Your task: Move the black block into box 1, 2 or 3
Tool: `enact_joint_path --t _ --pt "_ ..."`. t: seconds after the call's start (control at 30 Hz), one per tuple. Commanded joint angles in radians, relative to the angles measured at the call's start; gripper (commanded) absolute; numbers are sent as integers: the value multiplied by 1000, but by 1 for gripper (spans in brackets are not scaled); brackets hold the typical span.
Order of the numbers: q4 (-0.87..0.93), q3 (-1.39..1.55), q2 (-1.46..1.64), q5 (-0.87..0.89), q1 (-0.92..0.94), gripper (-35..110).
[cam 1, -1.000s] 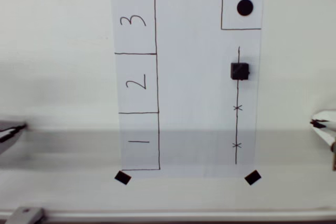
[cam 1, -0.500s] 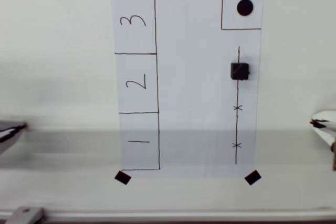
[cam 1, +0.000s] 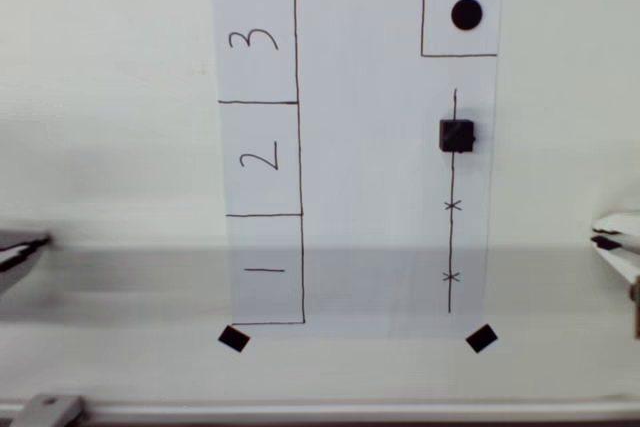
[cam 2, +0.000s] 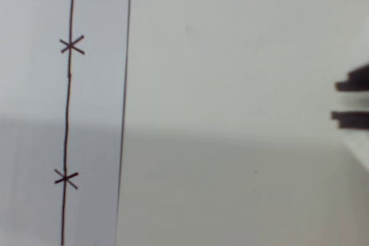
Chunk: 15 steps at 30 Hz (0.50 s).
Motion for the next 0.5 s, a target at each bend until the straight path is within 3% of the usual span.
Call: enact_joint_path --t 0.0,0.47 --pt "14 2 -6 -26 -15 3" --pt "2 -327 -353 38 -26 8"
